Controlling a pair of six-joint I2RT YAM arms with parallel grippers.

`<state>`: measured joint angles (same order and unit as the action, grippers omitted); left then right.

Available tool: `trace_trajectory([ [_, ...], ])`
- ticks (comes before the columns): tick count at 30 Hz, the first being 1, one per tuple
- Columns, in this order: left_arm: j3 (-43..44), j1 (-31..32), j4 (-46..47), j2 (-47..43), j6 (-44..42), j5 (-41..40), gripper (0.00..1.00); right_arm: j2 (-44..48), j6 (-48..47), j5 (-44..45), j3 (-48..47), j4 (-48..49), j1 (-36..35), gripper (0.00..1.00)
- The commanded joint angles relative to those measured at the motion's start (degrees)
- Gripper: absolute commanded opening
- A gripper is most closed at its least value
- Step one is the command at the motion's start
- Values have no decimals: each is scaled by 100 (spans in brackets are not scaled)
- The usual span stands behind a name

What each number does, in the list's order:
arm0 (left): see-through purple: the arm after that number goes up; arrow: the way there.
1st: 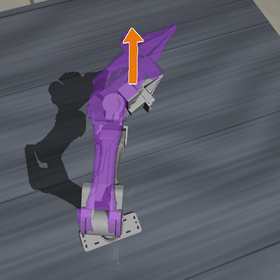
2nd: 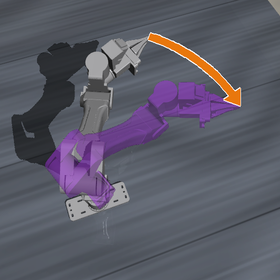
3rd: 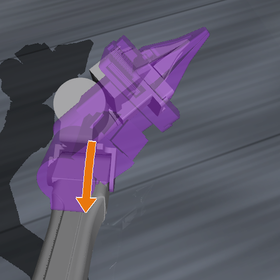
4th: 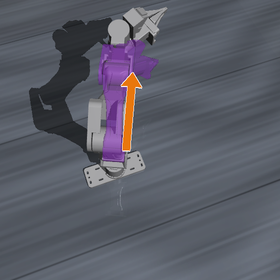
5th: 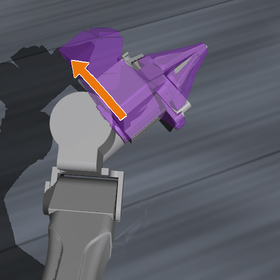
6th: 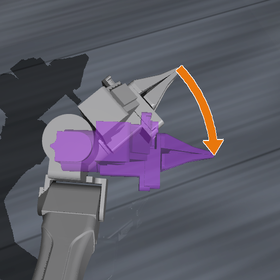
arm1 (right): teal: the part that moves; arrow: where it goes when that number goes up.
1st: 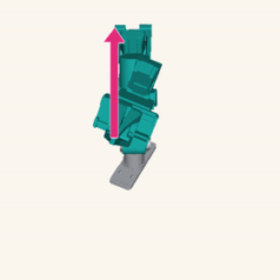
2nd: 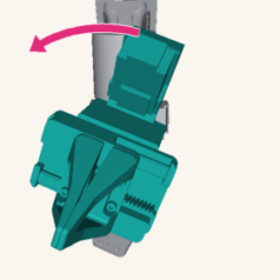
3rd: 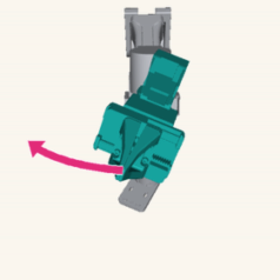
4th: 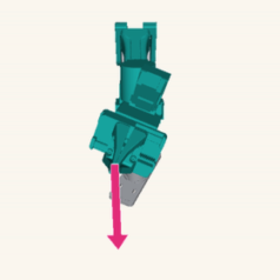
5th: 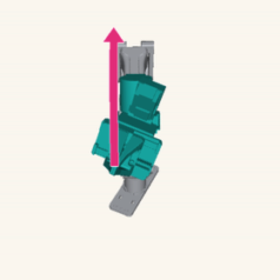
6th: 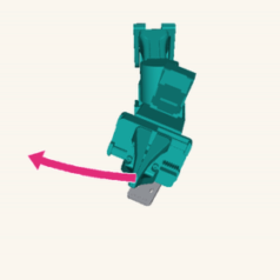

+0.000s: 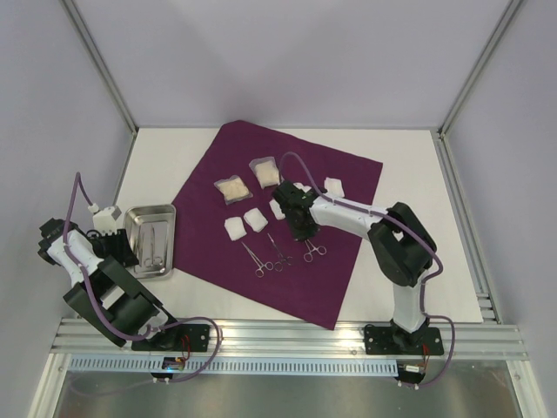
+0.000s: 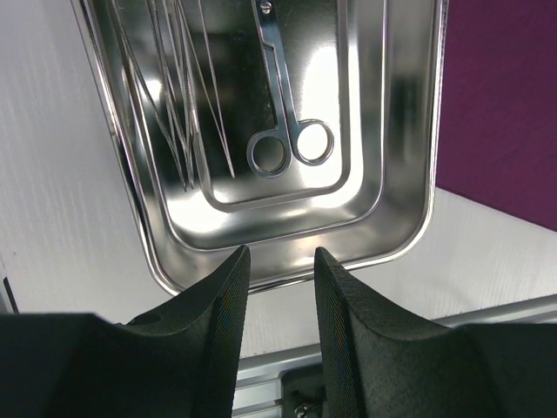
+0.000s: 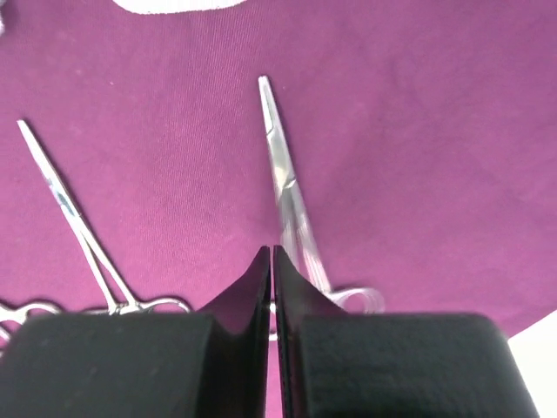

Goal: Prepare the surgical pack

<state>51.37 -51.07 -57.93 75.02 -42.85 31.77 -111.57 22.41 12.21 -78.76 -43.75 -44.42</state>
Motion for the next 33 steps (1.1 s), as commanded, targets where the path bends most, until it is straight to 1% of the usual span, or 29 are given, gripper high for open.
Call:
trace_trajectory([
  [1,189,18,-69,-23,-92,189,45,355,105,168,71,340,30,1],
  [7,197,18,-87,-5,-92,224,45,338,70,81,89,411,39,1],
  [13,197,18,-95,12,-101,224,45,250,-202,133,1,17,74,1],
  [14,197,18,-95,21,-101,224,45,232,-228,133,19,-46,92,6],
  [16,180,9,-87,38,-101,242,45,197,-308,37,141,-99,179,13],
  [19,171,18,-87,82,-101,260,45,188,-325,-174,264,-55,232,16],
  [27,171,18,-95,83,-74,277,45,-49,-369,-157,335,42,347,15],
  [33,189,18,-95,74,-83,268,45,-216,-343,-395,361,120,347,13],
])
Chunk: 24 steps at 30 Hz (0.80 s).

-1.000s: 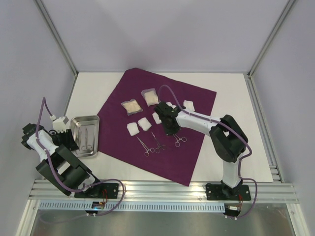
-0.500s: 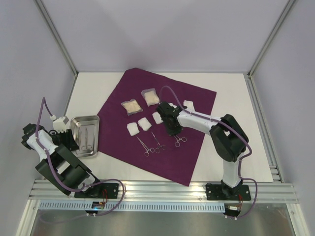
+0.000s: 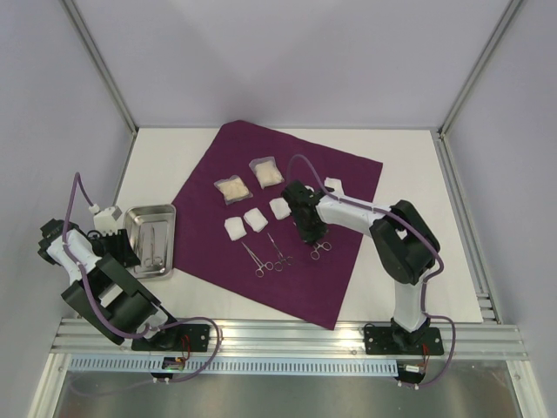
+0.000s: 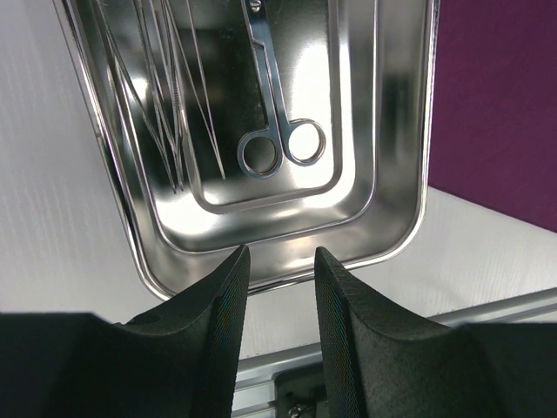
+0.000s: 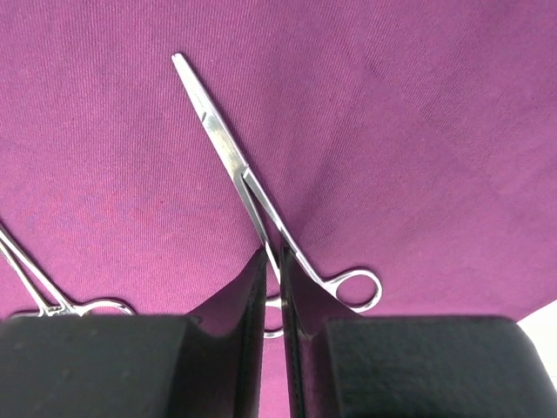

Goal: Prepare the surgical pack

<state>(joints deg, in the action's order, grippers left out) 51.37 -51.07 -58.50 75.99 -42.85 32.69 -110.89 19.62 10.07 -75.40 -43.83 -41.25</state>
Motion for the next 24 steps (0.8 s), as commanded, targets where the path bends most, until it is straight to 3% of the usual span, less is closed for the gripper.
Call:
trace_trajectory([
  [1,189,18,-39,-5,-66,177,45,-293,-46,-180,51,156,30,12],
  [4,241,44,-82,-14,-48,220,45,-398,7,-93,78,174,30,0],
  [17,505,430,-671,-286,-136,335,45,919,578,145,447,718,47,0],
  [24,593,650,-821,-453,-74,361,45,1140,613,224,535,745,39,1],
])
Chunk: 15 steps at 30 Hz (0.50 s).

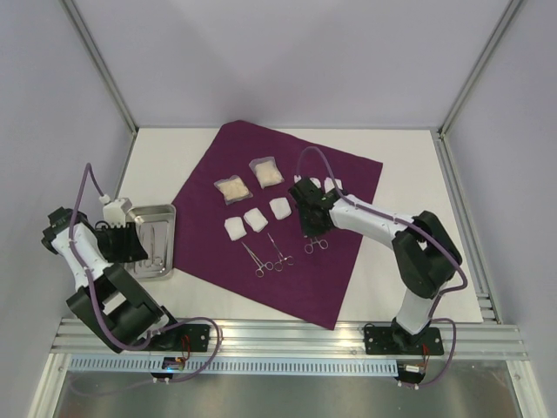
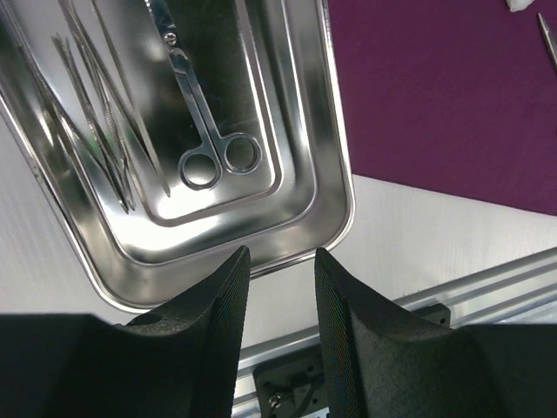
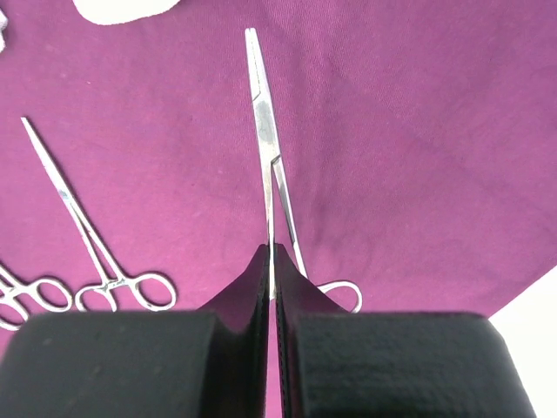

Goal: Prepare the surgical pack

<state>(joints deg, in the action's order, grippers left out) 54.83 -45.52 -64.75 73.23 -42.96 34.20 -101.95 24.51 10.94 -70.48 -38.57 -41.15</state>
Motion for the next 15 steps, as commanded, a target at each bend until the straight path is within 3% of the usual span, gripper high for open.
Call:
trace_trajectory([
  [1,300,139,-291,-195,-55,228,45,342,176,145,52,218,28,1],
  [5,476,656,-705,-335,-2,438,45,702,605,303,8,279,19,1],
  [9,783,2140,-671,-634,664,360,49,984,1099,399,-176,631,-69,0],
  [10,1010,2813,-618,-635,823,342,50,993,1178,487,-377,648,-173,0],
  [12,1310,3406,-626,-521,1226,438,52,976,1362,733,-536,736,-323,0],
  [13,1624,4009,-600,-451,1411,482,54,941,1433,795,-668,780,-472,1],
  [15,1977,4523,-461,-241,1797,588,57,897,1634,979,-792,903,-709,1],
])
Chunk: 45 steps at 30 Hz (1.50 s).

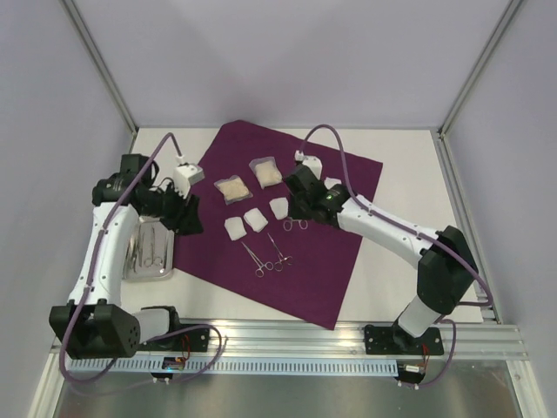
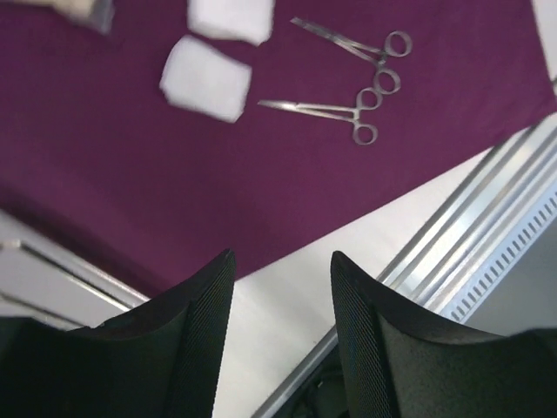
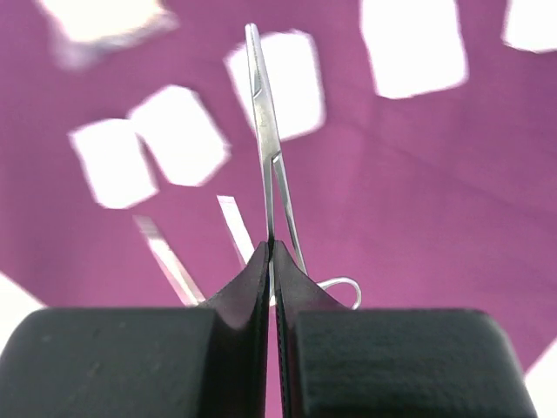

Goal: Prepare the surgical pack

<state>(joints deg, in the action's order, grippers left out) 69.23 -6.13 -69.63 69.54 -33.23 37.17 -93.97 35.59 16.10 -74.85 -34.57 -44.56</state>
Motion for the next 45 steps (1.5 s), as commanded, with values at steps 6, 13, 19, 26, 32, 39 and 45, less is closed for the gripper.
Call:
trace_trajectory([
  [6,356,2045,1167,394,1722,695,61,124,1124,710,-522,916,-729,0],
  [13,-173,2239,2356,464,2549,678,63,125,1318,702,-548,1171,-932,1],
  [19,-130,2406,2550,780,2638,669,63,-7,1389,491,-610,1347,-1046,0],
  [26,29,2476,2594,1149,2620,590,61,-68,1407,298,-671,1470,-1090,0],
  [32,64,2512,2656,1255,2664,537,54,-103,1389,254,-689,1505,-1090,1],
  [39,117,2512,2673,1202,2664,511,49,-209,1415,210,-671,1523,-1090,0],
  [45,152,2512,2639,1281,2664,467,39,-236,1415,148,-671,1541,-1099,0],
])
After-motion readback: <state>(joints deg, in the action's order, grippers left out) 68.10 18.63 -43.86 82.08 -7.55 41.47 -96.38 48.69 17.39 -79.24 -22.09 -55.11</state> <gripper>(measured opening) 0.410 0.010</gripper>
